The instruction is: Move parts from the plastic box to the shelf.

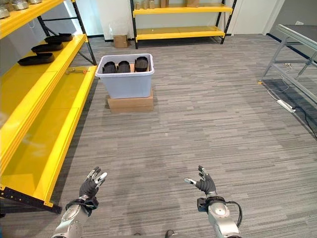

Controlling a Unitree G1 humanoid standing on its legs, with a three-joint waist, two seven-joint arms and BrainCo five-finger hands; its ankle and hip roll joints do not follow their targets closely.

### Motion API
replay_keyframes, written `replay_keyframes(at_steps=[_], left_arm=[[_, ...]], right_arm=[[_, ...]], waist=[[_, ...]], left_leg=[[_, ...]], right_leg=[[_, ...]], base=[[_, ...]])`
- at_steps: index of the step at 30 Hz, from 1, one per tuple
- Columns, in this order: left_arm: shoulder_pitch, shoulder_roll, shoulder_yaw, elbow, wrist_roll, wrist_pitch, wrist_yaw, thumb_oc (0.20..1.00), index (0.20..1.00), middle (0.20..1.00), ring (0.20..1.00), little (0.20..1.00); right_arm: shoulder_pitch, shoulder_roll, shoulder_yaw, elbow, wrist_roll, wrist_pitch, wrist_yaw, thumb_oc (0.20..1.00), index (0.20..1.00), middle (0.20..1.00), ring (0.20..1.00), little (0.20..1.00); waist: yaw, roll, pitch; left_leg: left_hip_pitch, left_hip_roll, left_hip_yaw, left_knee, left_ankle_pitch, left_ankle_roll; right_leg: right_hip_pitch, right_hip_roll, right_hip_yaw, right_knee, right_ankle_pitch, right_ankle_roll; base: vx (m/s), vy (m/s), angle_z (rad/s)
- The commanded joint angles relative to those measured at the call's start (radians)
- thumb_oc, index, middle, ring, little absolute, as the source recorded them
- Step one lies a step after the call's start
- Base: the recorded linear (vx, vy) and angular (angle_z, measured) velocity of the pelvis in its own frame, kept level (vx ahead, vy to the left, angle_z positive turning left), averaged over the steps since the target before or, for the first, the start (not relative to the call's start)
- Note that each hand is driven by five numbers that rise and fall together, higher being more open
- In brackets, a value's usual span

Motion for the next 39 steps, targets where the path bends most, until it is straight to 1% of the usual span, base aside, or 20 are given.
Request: replay_keyframes(at_steps=[1, 4, 8, 14, 18, 20, 21, 22, 23, 25, 26, 27, 28, 29, 31, 32, 33, 34, 35, 39], left_arm=[[-0.048, 0.022, 0.018, 0.002, 0.042, -0.036, 0.018, 1.0, 1.0, 1.0, 1.0, 1.0], [-0.046, 0.018, 0.021, 0.013, 0.038, -0.028, 0.011, 1.0, 1.0, 1.0, 1.0, 1.0], [-0.053, 0.02, 0.022, 0.022, 0.039, -0.018, -0.006, 1.0, 1.0, 1.0, 1.0, 1.0], [-0.072, 0.028, 0.003, 0.013, 0.045, 0.006, -0.032, 1.0, 1.0, 1.0, 1.0, 1.0], [-0.07, 0.04, -0.004, -0.002, 0.056, 0.012, -0.03, 1.0, 1.0, 1.0, 1.0, 1.0], [-0.073, 0.05, -0.007, -0.008, 0.052, 0.015, -0.027, 1.0, 1.0, 1.0, 1.0, 1.0], [-0.087, 0.059, -0.009, -0.014, 0.039, 0.025, -0.032, 1.0, 1.0, 1.0, 1.0, 1.0], [-0.091, 0.06, -0.01, -0.015, 0.032, 0.035, -0.038, 1.0, 1.0, 1.0, 1.0, 1.0], [-0.097, 0.06, -0.016, -0.013, 0.011, 0.116, -0.131, 1.0, 1.0, 1.0, 1.0, 1.0], [-0.096, 0.061, -0.024, -0.015, 0.004, 0.119, -0.15, 1.0, 1.0, 1.0, 1.0, 1.0], [-0.096, 0.06, -0.028, -0.015, 0.009, 0.119, -0.154, 1.0, 1.0, 1.0, 1.0, 1.0], [-0.097, 0.061, -0.036, -0.019, 0.021, 0.115, -0.152, 1.0, 1.0, 1.0, 1.0, 1.0], [-0.101, 0.06, -0.059, -0.025, 0.033, 0.113, -0.139, 1.0, 1.0, 1.0, 1.0, 1.0], [-0.101, 0.059, -0.065, -0.027, 0.033, 0.121, -0.139, 1.0, 1.0, 1.0, 1.0, 1.0], [-0.103, 0.057, -0.071, -0.029, 0.038, 0.132, -0.134, 1.0, 1.0, 1.0, 1.0, 1.0], [-0.102, 0.054, -0.075, -0.029, 0.05, 0.14, -0.133, 1.0, 1.0, 1.0, 1.0, 1.0], [-0.097, 0.051, -0.081, -0.023, 0.059, 0.138, -0.138, 1.0, 1.0, 1.0, 1.0, 1.0], [-0.094, 0.048, -0.084, -0.022, 0.067, 0.138, -0.145, 1.0, 1.0, 1.0, 1.0, 1.0], [-0.087, 0.044, -0.106, -0.02, 0.088, 0.133, -0.158, 1.0, 1.0, 1.0, 1.0, 1.0], [-0.087, 0.044, -0.106, -0.02, 0.088, 0.133, -0.158, 1.0, 1.0, 1.0, 1.0, 1.0]], right_arm=[[-0.039, -0.037, 0.012, -0.043, -0.142, -0.049, -0.055, 1.0, 1.0, 1.0, 1.0, 1.0], [-0.039, -0.044, 0.015, -0.041, -0.126, -0.035, -0.049, 1.0, 1.0, 1.0, 1.0, 1.0], [-0.035, -0.047, 0.006, -0.031, -0.113, -0.039, -0.052, 1.0, 1.0, 1.0, 1.0, 1.0], [-0.039, -0.035, -0.004, -0.037, -0.085, -0.047, -0.03, 1.0, 1.0, 1.0, 1.0, 1.0], [-0.049, -0.027, -0.004, -0.041, -0.082, -0.051, -0.022, 1.0, 1.0, 1.0, 1.0, 1.0], [-0.062, -0.022, 0.005, -0.048, -0.083, -0.061, -0.006, 1.0, 1.0, 1.0, 1.0, 1.0], [-0.076, -0.021, 0.013, -0.053, -0.081, -0.061, -0.02, 1.0, 1.0, 1.0, 1.0, 1.0], [-0.082, -0.021, 0.015, -0.054, -0.077, -0.061, -0.028, 1.0, 1.0, 1.0, 1.0, 1.0], [-0.098, -0.025, 0.013, -0.051, -0.063, -0.059, -0.044, 1.0, 1.0, 1.0, 1.0, 1.0], [-0.108, -0.033, 0.009, -0.048, -0.055, -0.058, -0.046, 1.0, 1.0, 1.0, 1.0, 1.0], [-0.109, -0.036, 0.006, -0.048, -0.054, -0.056, -0.046, 1.0, 1.0, 1.0, 1.0, 1.0], [-0.108, -0.043, -0.004, -0.052, -0.055, -0.054, -0.043, 1.0, 1.0, 1.0, 1.0, 1.0], [-0.082, -0.054, -0.028, -0.068, -0.058, -0.057, -0.05, 1.0, 1.0, 1.0, 1.0, 1.0], [-0.069, -0.055, -0.04, -0.077, -0.056, -0.057, -0.049, 1.0, 1.0, 1.0, 1.0, 1.0], [-0.057, -0.054, -0.051, -0.082, -0.066, -0.059, -0.047, 1.0, 1.0, 1.0, 1.0, 1.0], [-0.051, -0.049, -0.056, -0.077, -0.081, -0.065, -0.058, 1.0, 1.0, 1.0, 1.0, 1.0], [-0.054, -0.048, -0.061, -0.061, -0.064, -0.069, -0.066, 1.0, 1.0, 1.0, 1.0, 1.0], [-0.057, -0.049, -0.066, -0.051, -0.048, -0.069, -0.067, 1.0, 1.0, 1.0, 1.0, 1.0], [-0.063, -0.054, -0.085, -0.03, -0.029, -0.07, -0.072, 1.0, 1.0, 1.0, 1.0, 1.0], [-0.063, -0.054, -0.085, -0.03, -0.029, -0.07, -0.072, 1.0, 1.0, 1.0, 1.0, 1.0]], waist=[[0.007, -0.047, -0.014], [0.008, -0.051, -0.012], [0.009, -0.055, -0.009], [0.004, -0.052, 0.006], [0.006, -0.047, 0.014], [0.01, -0.043, 0.026], [0.016, -0.036, 0.039], [0.02, -0.033, 0.044], [0.029, -0.027, 0.065], [0.03, -0.021, 0.075], [0.024, -0.02, 0.079], [0.01, -0.014, 0.083], [-0.04, -0.026, 0.091], [-0.053, -0.033, 0.093], [-0.06, -0.042, 0.094], [-0.06, -0.052, 0.1], [-0.054, -0.054, 0.108], [-0.05, -0.058, 0.112], [-0.048, -0.059, 0.123], [-0.048, -0.059, 0.124]], left_leg=[[-0.01, 0.051, 0.036, 0.011, -0.034, -0.05], [-0.01, 0.042, 0.037, 0.011, -0.037, -0.044], [-0.01, 0.029, 0.035, 0.011, -0.044, -0.033], [-0.007, 0.0, 0.042, 0.011, -0.057, 0.005], [-0.006, -0.012, 0.046, 0.011, -0.059, 0.022], [-0.007, -0.019, 0.053, 0.011, -0.06, 0.038], [-0.012, -0.024, 0.062, 0.011, -0.059, 0.053], [-0.013, -0.027, 0.066, 0.011, -0.059, 0.058], [0.007, -0.043, 0.067, 0.011, -0.081, 0.069], [0.014, -0.047, 0.07, 0.011, -0.087, 0.073], [0.019, -0.05, 0.066, 0.011, -0.091, 0.074], [0.017, -0.047, 0.065, 0.011, -0.083, 0.074], [0.045, -0.068, 0.014, 0.011, -0.104, 0.067], [0.055, -0.074, 0.001, 0.011, -0.112, 0.064], [0.064, -0.078, -0.006, 0.011, -0.117, 0.06], [0.08, -0.081, 0.0, 0.011, -0.122, 0.052], [0.107, -0.078, 0.002, 0.011, -0.142, 0.044], [0.119, -0.078, 0.006, 0.011, -0.149, 0.04], [0.146, -0.07, 0.003, 0.011, -0.158, 0.031], [0.147, -0.069, 0.003, 0.011, -0.158, 0.031]], right_leg=[[0.013, -0.131, -0.035, 0.01, 0.031, 0.12], [0.012, -0.135, -0.035, 0.012, 0.035, 0.124], [0.004, -0.147, -0.029, 0.019, 0.044, 0.135], [-0.045, -0.179, -0.011, 0.097, 0.052, 0.163], [-0.07, -0.188, -0.005, 0.156, 0.06, 0.167], [-0.098, -0.193, -0.01, 0.24, 0.064, 0.164], [-0.129, -0.199, -0.023, 0.338, 0.068, 0.157], [-0.143, -0.205, -0.034, 0.388, 0.075, 0.155], [-0.194, -0.235, -0.055, 0.546, 0.1, 0.174], [-0.226, -0.246, -0.062, 0.612, 0.113, 0.177], [-0.242, -0.233, -0.051, 0.626, 0.118, 0.178], [-0.28, -0.202, -0.044, 0.63, 0.138, 0.16], [-0.334, -0.107, 0.014, 0.526, 0.139, 0.16], [-0.339, -0.092, 0.022, 0.472, 0.138, 0.16], [-0.341, -0.088, 0.02, 0.397, 0.151, 0.162], [-0.346, -0.101, -0.003, 0.333, 0.172, 0.17], [-0.342, -0.111, -0.029, 0.281, 0.183, 0.192], [-0.341, -0.116, -0.046, 0.25, 0.194, 0.2], [-0.346, -0.12, -0.057, 0.157, 0.221, 0.208], [-0.344, -0.119, -0.058, 0.156, 0.222, 0.208]], base=[[0.02, 0.119, 0.02], [0.03, 0.114, 0.03], [0.04, 0.151, 0.01], [0.05, 0.182, 0.0], [0.04, 0.134, -0.03], [-0.01, 0.218, -0.04], [-0.04, 0.245, -0.11], [0.02, 0.338, -0.29], [0.05, 0.26, -0.21], [0.05, 0.175, -0.17], [0.01, 0.076, -0.14], [0.13, 0.019, -0.19], [0.18, -0.023, -0.06], [0.27, -0.066, 0.24], [0.19, -0.083, 0.81], [0.31, -0.102, 0.58], [0.36, -0.119, 0.11], [0.43, -0.154, -0.12], [0.27, -0.118, -0.18], [0.12, -0.059, 0.04]])
